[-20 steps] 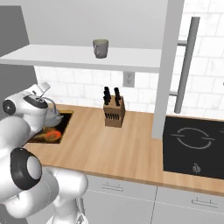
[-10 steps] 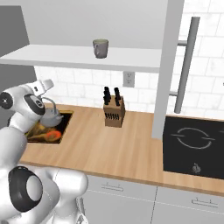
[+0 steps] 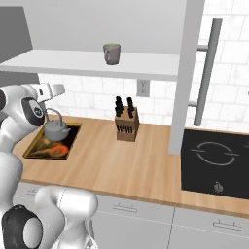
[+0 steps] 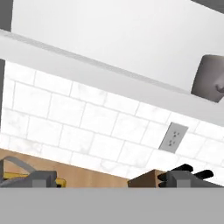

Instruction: Pick the kettle from the counter and place it on the tray. Then pick the mug from the cabinet and place it on the tray. Then close the cabinet doors.

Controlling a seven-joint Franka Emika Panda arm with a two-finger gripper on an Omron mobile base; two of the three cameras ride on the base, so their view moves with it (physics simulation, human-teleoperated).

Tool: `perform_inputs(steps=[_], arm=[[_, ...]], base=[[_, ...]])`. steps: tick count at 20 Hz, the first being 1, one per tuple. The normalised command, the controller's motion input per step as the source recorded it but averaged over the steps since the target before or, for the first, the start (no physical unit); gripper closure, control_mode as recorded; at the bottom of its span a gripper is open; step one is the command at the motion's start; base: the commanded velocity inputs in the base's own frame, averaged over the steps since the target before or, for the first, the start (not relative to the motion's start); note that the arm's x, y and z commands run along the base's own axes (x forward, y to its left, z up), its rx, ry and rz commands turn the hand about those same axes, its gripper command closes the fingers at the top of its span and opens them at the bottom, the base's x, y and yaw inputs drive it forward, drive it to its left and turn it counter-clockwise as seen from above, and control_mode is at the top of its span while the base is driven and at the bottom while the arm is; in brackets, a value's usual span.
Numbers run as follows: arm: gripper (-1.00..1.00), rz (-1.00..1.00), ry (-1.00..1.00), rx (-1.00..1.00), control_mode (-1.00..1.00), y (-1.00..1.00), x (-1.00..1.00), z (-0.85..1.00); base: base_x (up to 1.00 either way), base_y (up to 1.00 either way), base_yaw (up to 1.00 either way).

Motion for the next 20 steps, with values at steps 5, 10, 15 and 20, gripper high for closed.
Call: perform_inputs(steps=[5, 10, 15, 20], arm=[[-1.0, -0.1, 0.0, 0.0, -1.0, -0.73, -0.16, 0.18], [-1.0, -0.09, 0.0, 0.03, -1.0, -0.7, -0.17, 0.21], [-1.0, -0.07, -0.04, 0.05, -1.0, -0.56, -0.05, 0.3], [-1.0, 0.0, -0.13, 0.15, -1.0, -0.34, 0.15, 0.44]], base=[[0.0, 0.0, 0.0], [0.0, 0.0, 0.0], [0.0, 0.0, 0.0], [0.0, 0.0, 0.0]])
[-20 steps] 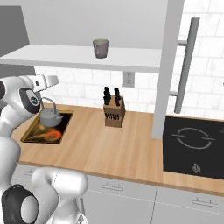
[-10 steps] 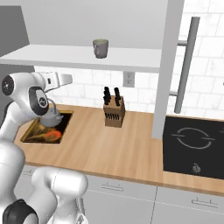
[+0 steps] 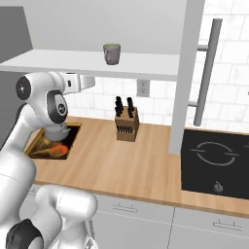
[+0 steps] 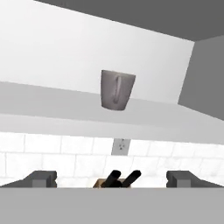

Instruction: Pick the kettle from the counter and place it on the tray. Then pick the mug from the cabinet and place it on the tray. Then close the cabinet doors.

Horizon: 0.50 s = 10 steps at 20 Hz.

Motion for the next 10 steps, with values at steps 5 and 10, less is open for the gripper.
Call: perform_inputs(steps=[5, 10], arm=[[-1.0, 0.04, -0.12, 0.14, -1.0, -0.17, 0.02, 0.03], [-1.0, 0.02, -0.02, 0.09, -1.0, -0.11, 0.01, 0.0]], base=[[0.0, 0.0, 0.0], [0.0, 0.0, 0.0]])
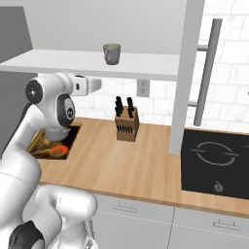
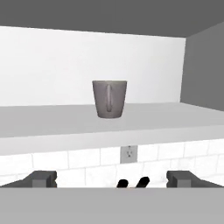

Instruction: Pick the kettle from the counter and place it on the tray. Then pick the mug from the cabinet and place it on the tray. Then close the cabinet doors.

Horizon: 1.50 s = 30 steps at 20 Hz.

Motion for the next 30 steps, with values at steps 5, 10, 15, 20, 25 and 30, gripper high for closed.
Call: perform_inputs(steps=[5, 10, 15, 20, 25, 30], arm=[[-1.0, 0.04, -0.1, 0.1, -1.0, -0.14, 0.0, 0.0], [-1.0, 0.0, -0.04, 0.04, -1.0, -0.04, 0.0, 0.0], [-1.0, 0.0, 0.0, 0.07, -1.0, 0.0, 0.2, 0.13], [-1.0, 0.0, 0.0, 0.06, -1.0, 0.0, 0.25, 0.13], [-1.0, -0.01, -0.03, 0.0, -1.0, 0.01, 0.28, 0.41], [-1.0, -0.01, 0.0, 0.0, -1.0, -0.01, 0.41, 0.38]], base=[[0.0, 0.0, 0.0], [0.0, 0.0, 0.0], [0.0, 0.0, 0.0], [0.0, 0.0, 0.0], [0.0, 0.0, 0.0], [0.0, 0.0, 0.0]])
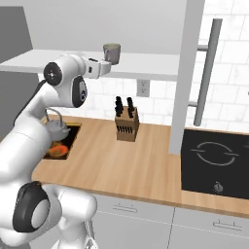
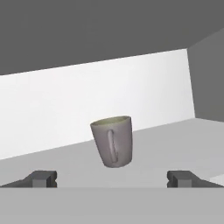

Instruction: Pick the kettle from the counter and place it on the tray. Then pick the mug from the cabinet and place it on the tray. Then close the cabinet doors.

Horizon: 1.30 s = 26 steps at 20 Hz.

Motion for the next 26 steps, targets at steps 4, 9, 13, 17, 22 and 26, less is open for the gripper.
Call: perform_inputs(steps=[4, 9, 13, 17, 22, 26], arm=[[-1.0, 0.0, 0.02, 0.0, -1.0, 0.0, 0.2, -0.01], [-1.0, 0.0, 0.08, 0.0, -1.0, -0.01, 0.28, -0.03], [-1.0, 0.0, 0.06, 0.0, -1.0, -0.03, 0.4, -0.07], [-1.0, 0.0, 0.06, 0.0, -1.0, -0.04, 0.49, -0.1], [-1.0, 0.0, 0.01, 0.0, -1.0, -0.04, 0.33, -0.06], [-1.0, 0.0, 0.0, 0.0, -1.0, -0.04, 0.35, -0.02]], base=[[0.0, 0.0, 0.0], [0.0, 0.0, 0.0], [0.0, 0.0, 0.0], [0.0, 0.0, 0.0], [0.0, 0.0, 0.0], [0.0, 0.0, 0.0]])
